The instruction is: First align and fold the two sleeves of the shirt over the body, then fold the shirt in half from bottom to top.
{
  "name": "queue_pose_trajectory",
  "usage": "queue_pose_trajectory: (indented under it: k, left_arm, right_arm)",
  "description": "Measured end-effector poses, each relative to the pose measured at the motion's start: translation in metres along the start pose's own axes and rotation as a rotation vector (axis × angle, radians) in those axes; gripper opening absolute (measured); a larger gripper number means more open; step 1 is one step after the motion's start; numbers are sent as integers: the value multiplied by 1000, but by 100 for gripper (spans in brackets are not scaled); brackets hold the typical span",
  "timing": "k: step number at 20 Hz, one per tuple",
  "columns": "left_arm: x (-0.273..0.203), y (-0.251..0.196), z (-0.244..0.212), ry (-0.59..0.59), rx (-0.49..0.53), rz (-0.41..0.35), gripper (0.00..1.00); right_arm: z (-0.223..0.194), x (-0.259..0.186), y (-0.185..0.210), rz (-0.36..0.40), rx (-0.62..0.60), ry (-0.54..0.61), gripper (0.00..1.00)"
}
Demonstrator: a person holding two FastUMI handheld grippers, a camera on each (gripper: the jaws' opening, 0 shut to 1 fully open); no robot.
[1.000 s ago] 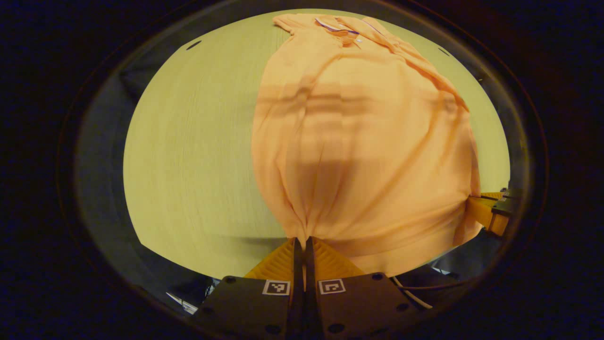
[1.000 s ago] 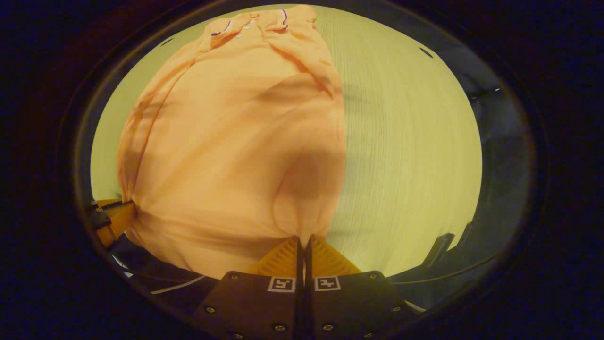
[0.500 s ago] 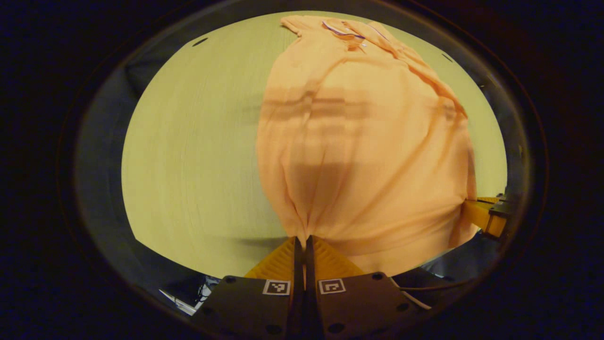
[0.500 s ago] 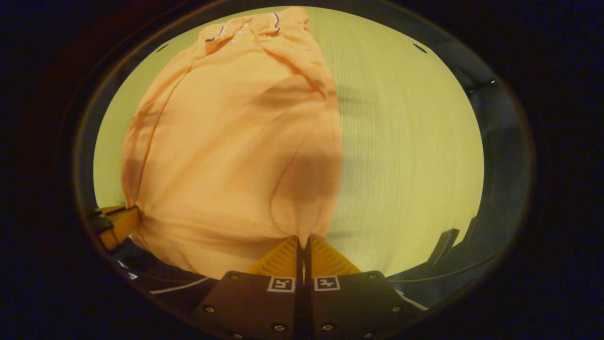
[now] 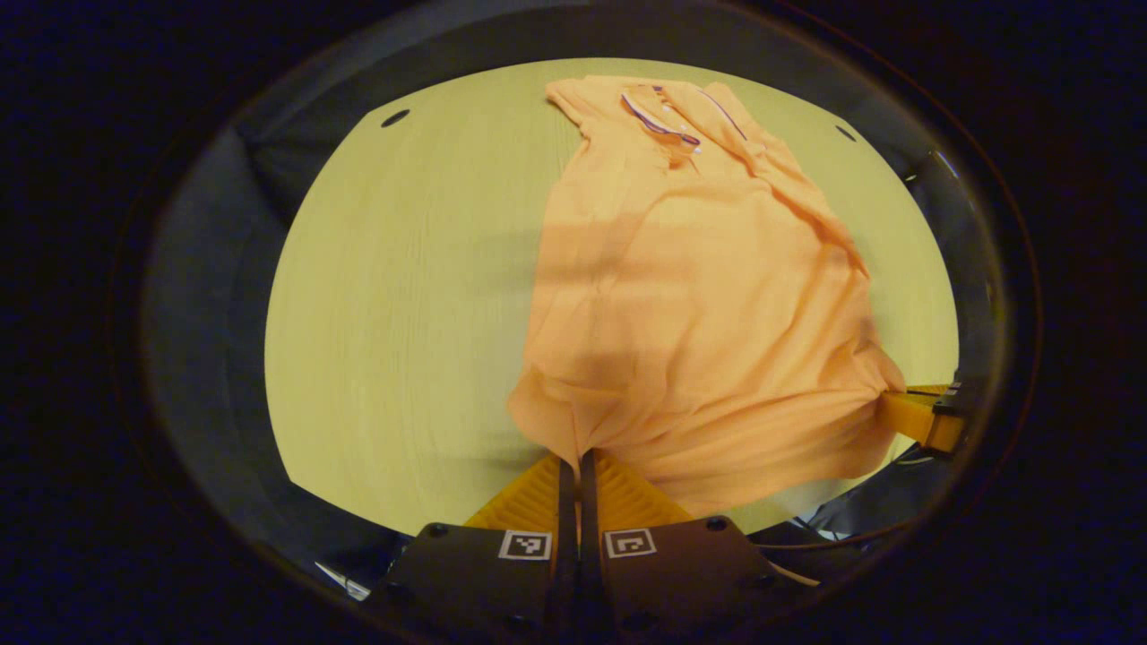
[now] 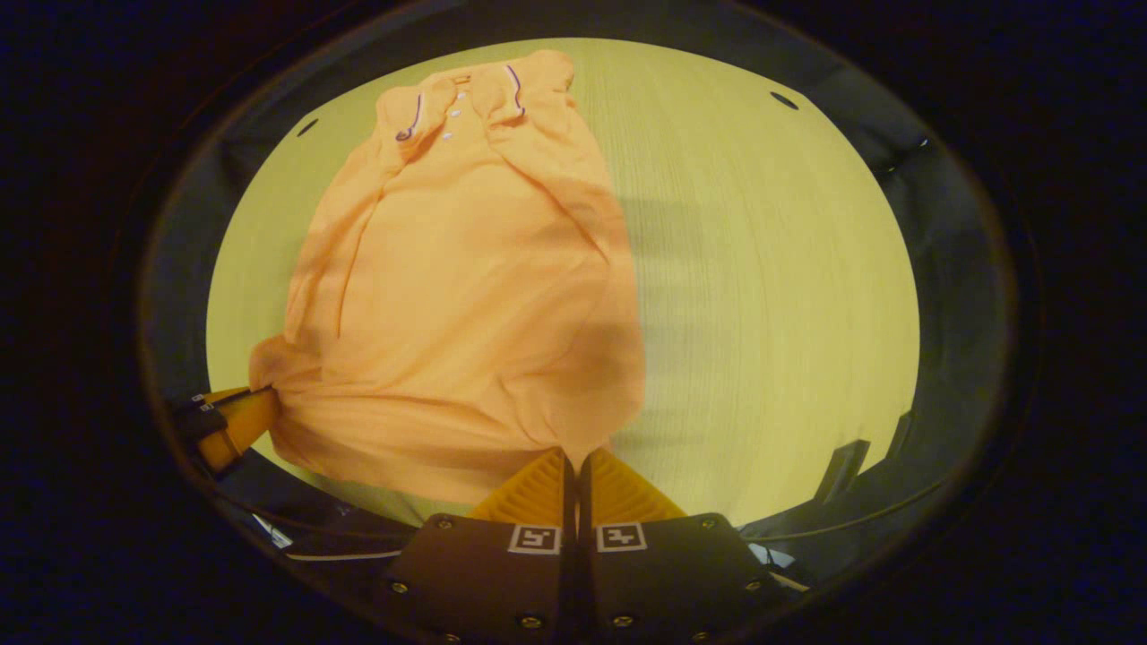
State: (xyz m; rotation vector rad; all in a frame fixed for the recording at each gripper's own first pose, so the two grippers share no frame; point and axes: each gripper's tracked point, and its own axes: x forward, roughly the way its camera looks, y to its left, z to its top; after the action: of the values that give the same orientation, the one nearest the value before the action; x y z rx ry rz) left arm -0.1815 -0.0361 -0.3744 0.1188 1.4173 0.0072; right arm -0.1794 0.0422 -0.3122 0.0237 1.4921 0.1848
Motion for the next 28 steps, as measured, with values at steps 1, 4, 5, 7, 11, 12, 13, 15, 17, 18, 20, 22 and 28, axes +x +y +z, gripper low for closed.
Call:
queue_pose_trajectory:
  k: [1,4,5,7,11,12,13,15,17,18,20,22,28]
  left_arm:
    - [-1,0,9,-12,-3,0,8]
    - [-9,5,42,-51,-12,-3,8]
    - [-9,7,54,-66,-20,-5,12]
    - [-13,9,81,-95,-38,-14,12]
    - [-25,17,141,-160,-69,-29,8]
    - [-30,21,157,-175,-73,-30,8]
    - [-33,24,172,-190,-76,-32,8]
    - [-42,32,203,-218,-82,-34,8]
    - [-51,40,234,-243,-89,-39,12]
    - [-56,44,249,-254,-92,-41,7]
    - [-49,44,266,-278,-90,-38,7]
    - [-50,45,293,-302,-77,-32,12]
    - [-36,47,363,-427,-65,-14,7]
  right_arm:
    - [8,-4,2,3,1,-15,0]
    - [41,-15,3,10,5,-65,0]
    - [54,-19,4,12,5,-84,0]
    - [81,-27,4,10,2,-120,0]
    - [135,-40,4,11,7,-187,0]
    - [149,-43,5,12,10,-204,0]
    - [164,-46,6,15,15,-222,0]
    - [190,-55,7,16,24,-257,0]
    - [217,-61,6,13,30,-291,0]
    - [228,-65,7,13,33,-305,0]
    - [252,-69,7,13,36,-327,0]
    - [276,-71,6,14,38,-348,0]
    - [336,-64,7,1,49,-415,0]
